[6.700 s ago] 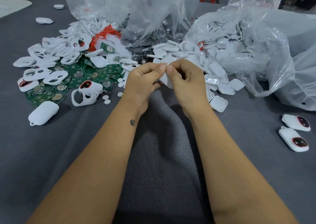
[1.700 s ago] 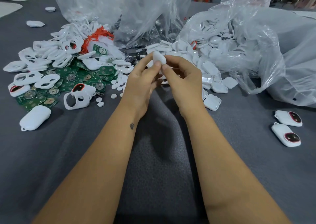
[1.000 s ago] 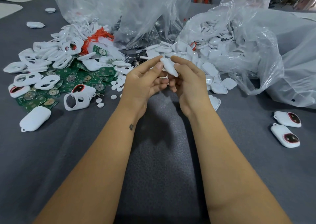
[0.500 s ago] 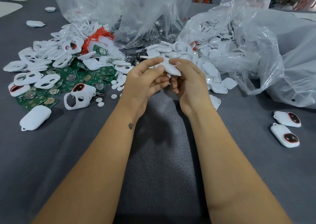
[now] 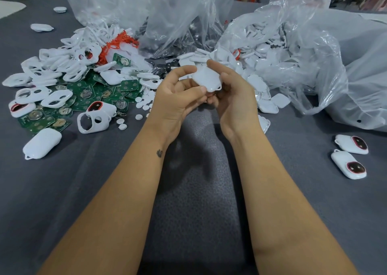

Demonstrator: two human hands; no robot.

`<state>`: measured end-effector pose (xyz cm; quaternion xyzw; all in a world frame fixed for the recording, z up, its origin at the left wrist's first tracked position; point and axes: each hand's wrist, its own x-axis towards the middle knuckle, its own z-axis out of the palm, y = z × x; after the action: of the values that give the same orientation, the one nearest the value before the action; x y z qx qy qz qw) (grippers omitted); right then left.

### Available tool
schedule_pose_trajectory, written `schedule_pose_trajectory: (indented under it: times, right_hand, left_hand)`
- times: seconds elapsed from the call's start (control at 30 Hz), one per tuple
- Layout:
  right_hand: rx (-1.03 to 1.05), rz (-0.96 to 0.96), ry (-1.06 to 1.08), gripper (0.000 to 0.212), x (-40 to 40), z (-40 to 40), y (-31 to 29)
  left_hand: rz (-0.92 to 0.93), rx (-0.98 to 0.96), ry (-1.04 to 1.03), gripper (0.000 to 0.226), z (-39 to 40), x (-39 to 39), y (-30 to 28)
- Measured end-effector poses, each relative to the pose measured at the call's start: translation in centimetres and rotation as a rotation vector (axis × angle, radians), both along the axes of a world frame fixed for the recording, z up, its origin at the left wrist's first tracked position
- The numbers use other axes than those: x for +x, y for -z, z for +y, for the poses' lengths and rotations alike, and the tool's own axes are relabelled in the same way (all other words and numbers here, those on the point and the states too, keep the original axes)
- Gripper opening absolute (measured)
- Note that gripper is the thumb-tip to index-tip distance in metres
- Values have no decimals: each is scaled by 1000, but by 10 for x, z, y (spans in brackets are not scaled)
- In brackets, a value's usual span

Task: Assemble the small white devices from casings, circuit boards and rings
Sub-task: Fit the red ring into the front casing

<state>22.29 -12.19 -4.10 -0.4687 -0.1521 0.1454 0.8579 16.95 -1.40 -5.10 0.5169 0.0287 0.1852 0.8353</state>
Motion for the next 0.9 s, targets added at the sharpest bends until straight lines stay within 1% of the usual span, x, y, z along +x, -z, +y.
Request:
schedule_pose_trajectory:
  times: [0.1, 0.33, 0.43, 0.57, 0.63, 0.77, 0.83, 0.9]
  right_hand:
    - [14, 0, -25, 32, 0, -2, -1]
    - [-101, -71, 57, 27, 2, 1, 3]
    - [-138, -94, 69, 28, 3, 1, 5]
    - [-124, -89, 46, 30, 4, 2, 6]
    - [-158, -117, 46, 29, 4, 2, 7]
    - [-249, -194, 63, 25, 3, 1, 8]
    - [-272, -229, 71, 26, 3, -1, 8]
    - [-286, -261, 79, 25, 3, -2, 8]
  left_hand:
    - [5, -24, -72, 33, 0, 2, 2]
    - [6, 45, -167, 36, 0, 5, 4]
    - [35, 59, -217, 32, 1, 6, 6]
    - [94, 201, -342, 25, 0, 8, 9]
    - [75, 260, -350, 30, 0, 7, 10]
    - [55, 340, -322, 47, 2, 5, 8]
    - [68, 340, -305, 43, 0, 5, 7]
    - [72, 318, -296, 33, -1, 5, 7]
